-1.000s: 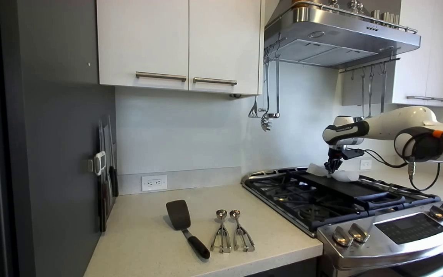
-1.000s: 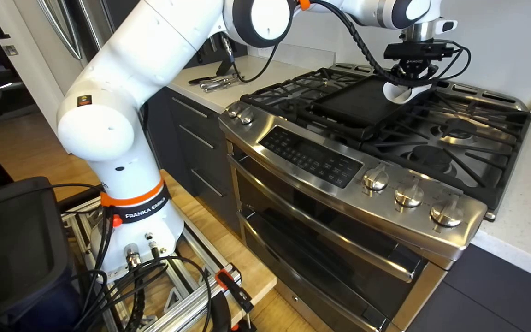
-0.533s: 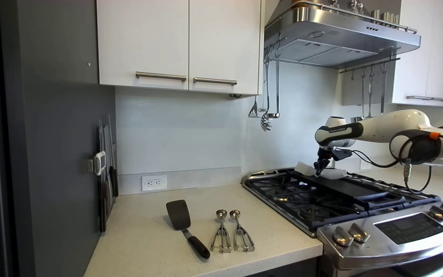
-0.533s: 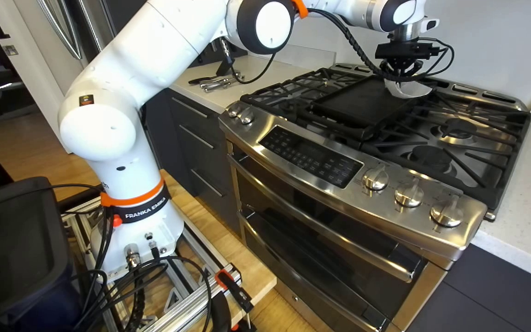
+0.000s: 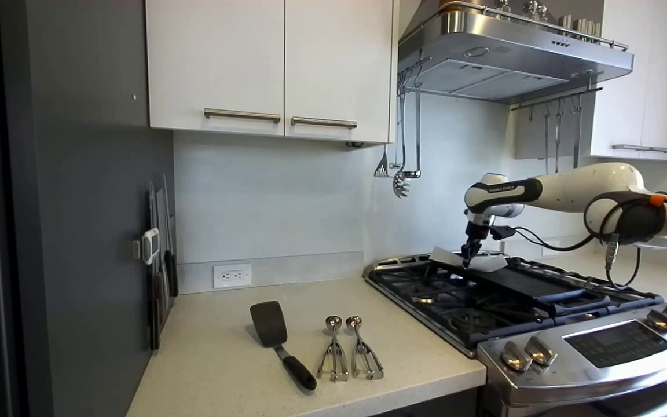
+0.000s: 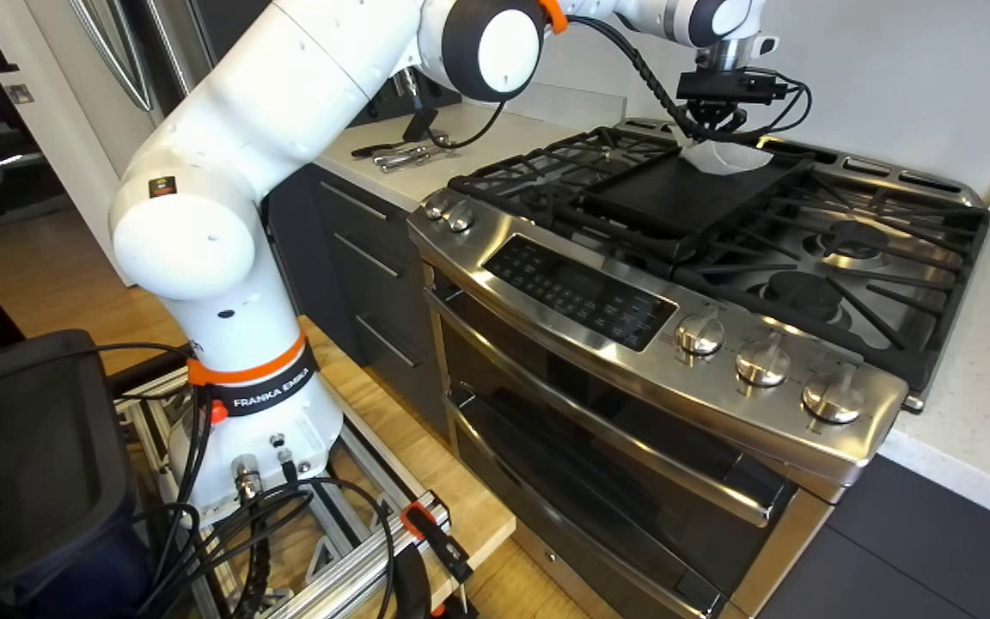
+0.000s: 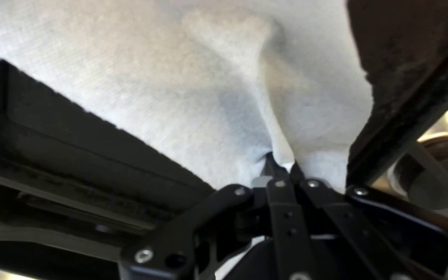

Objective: Use the paper towel to wipe the black tray

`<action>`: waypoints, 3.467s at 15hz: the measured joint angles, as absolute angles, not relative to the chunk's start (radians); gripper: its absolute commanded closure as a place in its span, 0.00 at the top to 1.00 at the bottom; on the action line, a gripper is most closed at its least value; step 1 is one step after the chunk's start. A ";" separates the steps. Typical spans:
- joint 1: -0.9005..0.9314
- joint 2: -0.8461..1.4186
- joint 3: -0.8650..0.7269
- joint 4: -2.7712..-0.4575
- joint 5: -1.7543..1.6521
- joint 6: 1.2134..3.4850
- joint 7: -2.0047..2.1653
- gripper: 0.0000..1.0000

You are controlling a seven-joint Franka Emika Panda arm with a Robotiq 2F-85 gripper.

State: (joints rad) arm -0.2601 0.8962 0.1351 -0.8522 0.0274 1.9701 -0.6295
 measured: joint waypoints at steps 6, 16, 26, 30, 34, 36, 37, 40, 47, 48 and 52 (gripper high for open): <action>-0.259 0.870 0.146 -0.851 0.027 1.779 -0.610 0.00; -0.266 0.831 0.115 -0.873 0.011 1.498 -0.571 0.00; -0.322 0.795 0.012 -0.926 -0.016 1.488 -0.539 0.00; -0.365 0.794 -0.013 -0.940 -0.013 1.620 -0.515 0.00; -0.377 0.799 -0.006 -0.951 0.014 1.738 -0.512 0.00; -0.373 0.807 0.001 -0.951 0.016 1.805 -0.512 0.00; -0.370 0.810 0.004 -0.950 0.016 1.832 -0.513 0.00; -0.358 0.816 0.016 -0.950 0.016 1.880 -0.524 0.00; -0.321 0.817 0.078 -0.948 0.014 1.869 -0.594 0.00; -0.311 0.816 0.080 -0.947 0.010 1.853 -0.595 0.00; -0.282 0.813 0.071 -0.945 -0.023 1.839 -0.589 0.00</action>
State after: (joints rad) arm -0.2821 0.8132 0.0713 -0.9455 -0.0232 1.8386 -0.5892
